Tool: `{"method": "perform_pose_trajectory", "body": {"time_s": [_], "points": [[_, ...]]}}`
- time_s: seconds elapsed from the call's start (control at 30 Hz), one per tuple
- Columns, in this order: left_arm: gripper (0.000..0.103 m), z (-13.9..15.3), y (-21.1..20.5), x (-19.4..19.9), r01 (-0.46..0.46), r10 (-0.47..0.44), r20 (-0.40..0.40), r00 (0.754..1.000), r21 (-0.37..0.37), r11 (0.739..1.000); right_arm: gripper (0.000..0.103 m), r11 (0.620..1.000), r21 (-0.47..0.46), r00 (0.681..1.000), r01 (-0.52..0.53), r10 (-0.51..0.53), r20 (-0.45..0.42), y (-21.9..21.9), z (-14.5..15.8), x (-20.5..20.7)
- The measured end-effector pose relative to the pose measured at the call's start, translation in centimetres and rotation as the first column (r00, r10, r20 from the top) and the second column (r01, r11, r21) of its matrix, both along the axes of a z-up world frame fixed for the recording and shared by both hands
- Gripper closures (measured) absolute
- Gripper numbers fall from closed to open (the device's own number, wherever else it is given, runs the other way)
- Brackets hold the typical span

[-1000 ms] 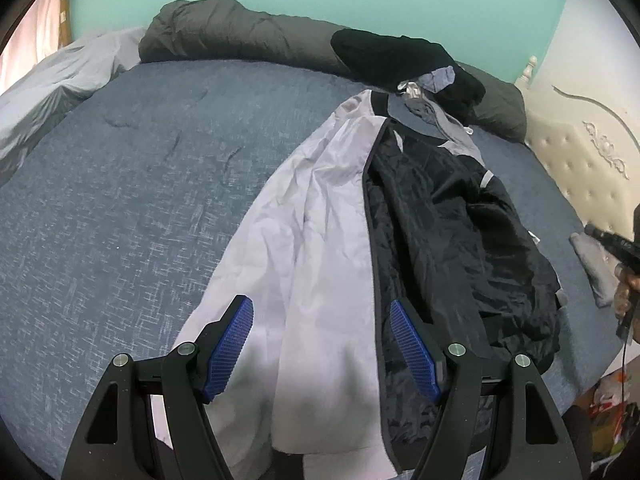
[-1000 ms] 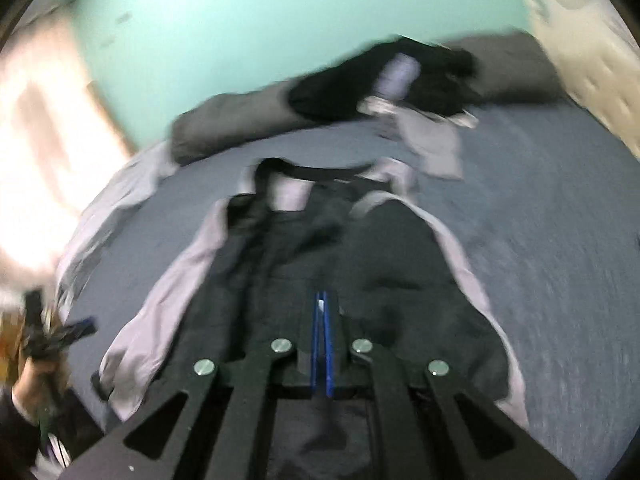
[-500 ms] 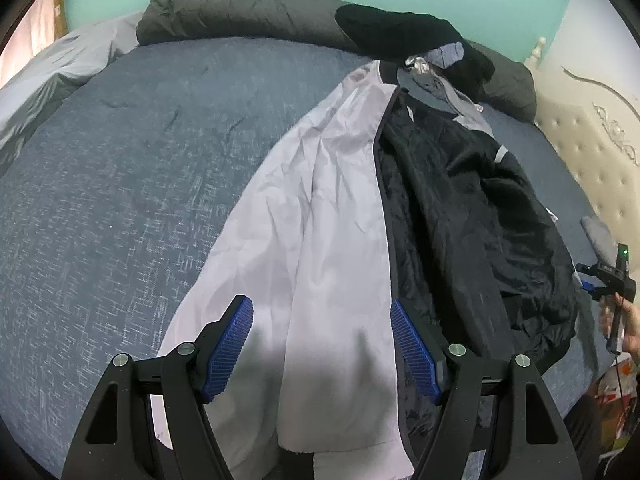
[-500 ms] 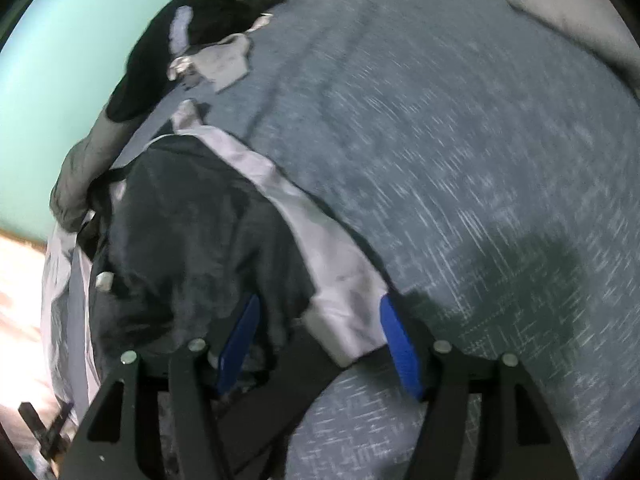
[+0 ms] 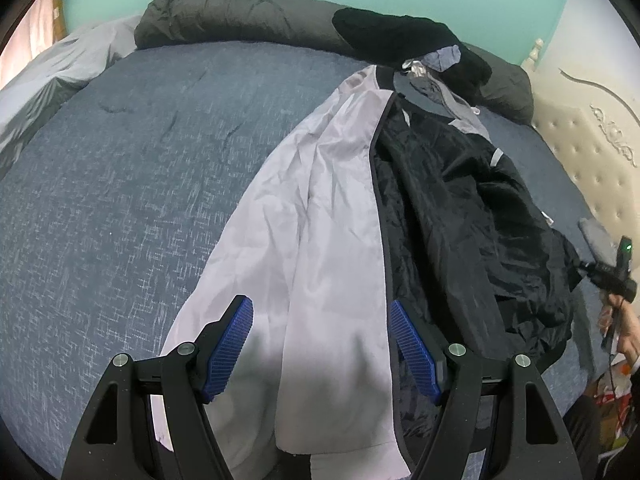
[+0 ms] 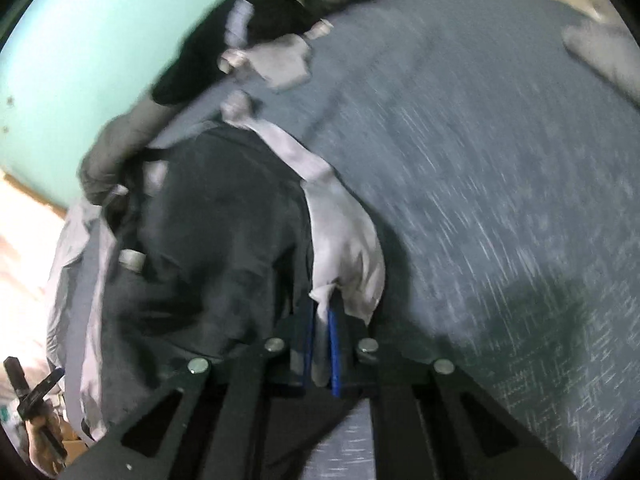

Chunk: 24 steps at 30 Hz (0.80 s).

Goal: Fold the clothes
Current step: 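Release the jacket with both grippers and smooth its front with the right gripper, then grasp the black-cuffed sleeve end with the right gripper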

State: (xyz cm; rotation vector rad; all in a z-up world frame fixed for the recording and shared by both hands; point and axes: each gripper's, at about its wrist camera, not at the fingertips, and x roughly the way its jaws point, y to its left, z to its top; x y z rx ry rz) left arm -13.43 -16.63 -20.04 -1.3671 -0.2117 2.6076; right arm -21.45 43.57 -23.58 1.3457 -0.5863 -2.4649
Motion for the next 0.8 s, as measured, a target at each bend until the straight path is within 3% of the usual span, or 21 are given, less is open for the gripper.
{"method": "perform_pose_trajectory", "body": {"time_s": [0.2, 0.43, 0.53, 0.8], "points": [[0.028, 0.4, -0.9, 0.5, -0.032, 0.033, -0.010, 0.999, 0.064, 0.997, 0.097, 0.987, -0.080, 0.976, -0.140, 0.124, -0.180, -5.1, 9.1, 0.4], [0.028, 2.1, -0.9, 1.4, -0.029, 0.034, -0.047, 0.998, 0.095, 0.995, 0.097, 0.900, -0.125, 0.889, -0.418, 0.378, -0.258, -17.6, 13.7, 1.4], [0.028, 3.1, -1.3, 1.9, -0.034, 0.041, -0.067, 0.997, 0.098, 0.995, 0.097, 0.842, -0.128, 0.835, -0.525, 0.479, -0.271, -22.9, 14.0, 3.1], [0.027, 3.8, -2.6, 2.3, -0.054, 0.062, -0.080, 0.995, 0.101, 0.993, 0.098, 0.686, -0.059, 0.687, -0.725, 0.714, -0.131, -33.7, 8.7, 7.6]]}}
